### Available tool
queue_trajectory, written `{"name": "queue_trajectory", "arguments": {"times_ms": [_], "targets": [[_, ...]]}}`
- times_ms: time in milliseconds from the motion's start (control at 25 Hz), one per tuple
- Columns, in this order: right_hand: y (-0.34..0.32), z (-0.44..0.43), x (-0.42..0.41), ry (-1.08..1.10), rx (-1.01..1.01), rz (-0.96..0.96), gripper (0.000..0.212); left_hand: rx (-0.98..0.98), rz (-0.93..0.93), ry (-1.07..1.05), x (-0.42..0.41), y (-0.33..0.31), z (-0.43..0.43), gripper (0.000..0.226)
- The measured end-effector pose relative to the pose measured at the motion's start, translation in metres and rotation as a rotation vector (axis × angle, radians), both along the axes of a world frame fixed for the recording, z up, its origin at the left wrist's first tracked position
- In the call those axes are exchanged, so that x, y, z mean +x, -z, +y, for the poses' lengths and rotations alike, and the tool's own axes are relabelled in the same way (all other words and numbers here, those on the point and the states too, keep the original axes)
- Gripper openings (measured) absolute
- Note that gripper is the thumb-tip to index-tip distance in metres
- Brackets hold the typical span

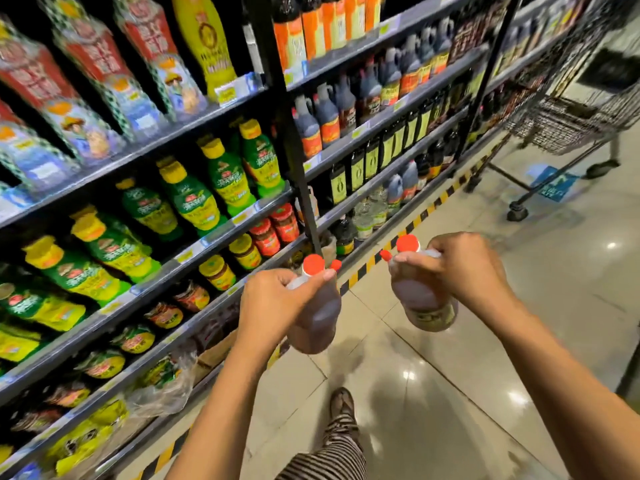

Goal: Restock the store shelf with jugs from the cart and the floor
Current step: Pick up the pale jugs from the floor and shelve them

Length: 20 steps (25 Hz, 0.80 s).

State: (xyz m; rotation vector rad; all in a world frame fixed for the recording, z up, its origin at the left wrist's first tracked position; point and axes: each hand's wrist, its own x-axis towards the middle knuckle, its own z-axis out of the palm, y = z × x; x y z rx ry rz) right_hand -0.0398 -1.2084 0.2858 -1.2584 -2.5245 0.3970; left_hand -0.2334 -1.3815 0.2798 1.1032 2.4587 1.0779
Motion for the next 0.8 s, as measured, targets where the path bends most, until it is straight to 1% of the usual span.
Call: {"name": "queue_trajectory", "arguments": {"times_ms": [80, 200, 320, 360, 400, 480, 560, 640, 720, 800], "targets": [[0.002, 0.034, -0.006, 0.035, -0.053, 0.076, 0.099, 0.085, -0.054, -0.018, -0.007, -0.009, 0.04, 0.071], [0.002, 0.093, -0.02, 0.106, -0.114, 0.185, 0.09, 0.176, -0.176, 0.003, -0.024, -0.014, 0.108, 0.069], [-0.003, 0.147, -0.032, 0.144, -0.165, 0.222, 0.085, 0.198, -0.248, 0.023, -0.04, -0.013, 0.171, 0.07], [-0.004, 0.161, -0.034, 0.156, -0.166, 0.223, 0.08, 0.207, -0.269, 0.035, -0.043, -0.013, 0.189, 0.07], [-0.007, 0.18, -0.034, 0.185, -0.165, 0.234, 0.075, 0.224, -0.282, 0.06, -0.047, -0.013, 0.213, 0.069], [-0.013, 0.217, -0.032, 0.247, -0.155, 0.257, 0.071, 0.226, -0.244, 0.101, -0.051, -0.017, 0.262, 0.067], [-0.019, 0.26, -0.024, 0.295, -0.132, 0.266, 0.073, 0.222, -0.222, 0.152, -0.049, -0.025, 0.312, 0.061], [-0.024, 0.302, -0.013, 0.301, -0.114, 0.28, 0.076, 0.258, -0.257, 0.165, -0.046, -0.03, 0.357, 0.06], [-0.027, 0.342, -0.004, 0.281, -0.13, 0.279, 0.075, 0.299, -0.291, 0.162, -0.04, -0.031, 0.399, 0.065], [-0.026, 0.389, 0.006, 0.229, -0.121, 0.235, 0.075, 0.31, -0.29, 0.131, -0.03, -0.03, 0.442, 0.073]]}}
